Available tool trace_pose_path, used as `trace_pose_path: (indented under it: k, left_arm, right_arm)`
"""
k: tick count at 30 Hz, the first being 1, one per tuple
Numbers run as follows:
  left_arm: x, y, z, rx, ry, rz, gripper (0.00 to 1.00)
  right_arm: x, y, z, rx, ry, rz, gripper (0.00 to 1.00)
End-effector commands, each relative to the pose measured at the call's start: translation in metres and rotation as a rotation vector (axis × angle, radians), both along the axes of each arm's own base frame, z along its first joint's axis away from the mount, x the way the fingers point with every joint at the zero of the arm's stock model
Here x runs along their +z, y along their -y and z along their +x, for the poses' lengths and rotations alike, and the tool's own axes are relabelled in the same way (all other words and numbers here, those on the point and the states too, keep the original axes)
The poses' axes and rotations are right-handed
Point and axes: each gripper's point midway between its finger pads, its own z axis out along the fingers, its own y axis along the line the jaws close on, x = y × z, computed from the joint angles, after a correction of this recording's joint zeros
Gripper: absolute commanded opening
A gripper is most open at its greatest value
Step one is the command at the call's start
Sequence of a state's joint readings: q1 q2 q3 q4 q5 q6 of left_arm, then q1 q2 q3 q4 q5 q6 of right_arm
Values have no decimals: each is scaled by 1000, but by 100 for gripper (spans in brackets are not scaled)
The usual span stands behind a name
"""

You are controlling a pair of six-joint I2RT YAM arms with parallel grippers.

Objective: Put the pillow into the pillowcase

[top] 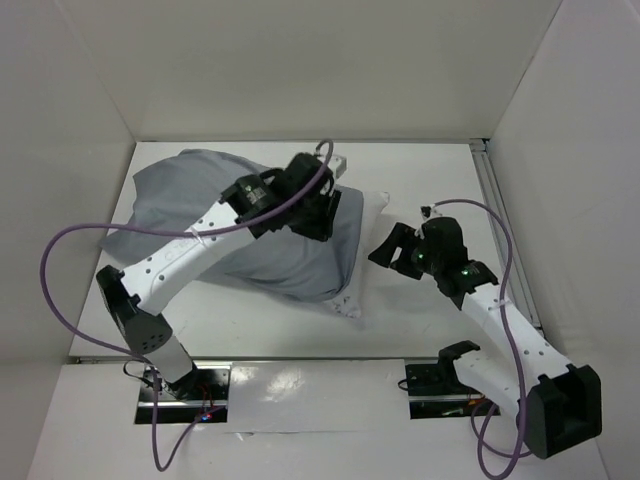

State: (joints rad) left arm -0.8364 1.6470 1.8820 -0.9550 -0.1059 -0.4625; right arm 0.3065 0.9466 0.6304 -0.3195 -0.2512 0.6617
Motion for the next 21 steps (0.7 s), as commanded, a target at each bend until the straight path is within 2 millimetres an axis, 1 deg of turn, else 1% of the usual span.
trace_pose_path:
  k: [1,2,3,4,5,6,7,8,9,10,11,12,13,14,15,16,17,18,19,20,21]
  left_arm:
    - [2,-56,-9,233,101,92,44]
    - [-23,-71,-18,257,102,148,39]
    - [-26,-73,-30,237,126,134,36]
    - [-13,-85,-45,230,166,63,28]
    - [-44,-90,-51,213,153,78,28]
    - [-55,-85,-66,140,121,49,26]
    - [-67,-85,-77,105,100,39,25]
    - [-94,-89,-94,59,51,49,25]
    - [-105,-83,-98,35,39,41,25]
    - [-115,-79,-107,9,20,34,26]
    - [-139,-82,-115,6,-18,59,30]
    - [-148,-77,-113,36,-37,38,48]
    - [-156,-76,-114,49,-50,36,62]
    - [-166,-78,-115,61,-62,39,66]
    - [-172,-76,-115,72,-72,36,69]
    - [-168,-71,-112,81,-65,7,74]
    - [-173,-74,-112,100,-70,14,74]
    - [-171,-72,-111,100,-65,5,74]
    - [-173,-71,-110,91,-55,3,72]
    - [-171,-67,-109,73,-47,-9,71]
    - [-177,-64,-115,38,-67,-16,68]
  right_arm:
    - [14,0,-19,94,11,-29,77]
    - [10,-1,-26,124,-10,-35,77]
    - [13,-2,-30,156,3,-38,79]
    - [13,-4,-37,176,-3,-23,81]
    - [11,-7,-42,201,-9,-25,84]
    - [9,-7,-47,209,-18,-20,85]
    - [9,-9,-51,224,-20,-9,87]
    - [10,-13,-54,252,-17,-4,89]
    - [7,-14,-57,264,-28,4,89]
    - [8,-18,-62,301,-24,12,91]
    - [10,-20,-61,315,-9,16,93]
    - [11,-22,-61,336,-2,5,94]
    - [11,-26,-66,368,2,7,95]
    - [7,-29,-67,389,-16,4,95]
    - [9,-32,-70,403,-16,4,95]
    - [5,-37,-75,430,-28,-6,95]
    - [1,-39,-76,434,-35,-26,95]
    - [0,-47,-84,467,-38,-35,95]
    - [-5,-48,-82,453,-38,-64,94]
    - [-8,-52,-85,455,-39,-73,94]
    - [-13,-57,-85,459,-37,-77,92]
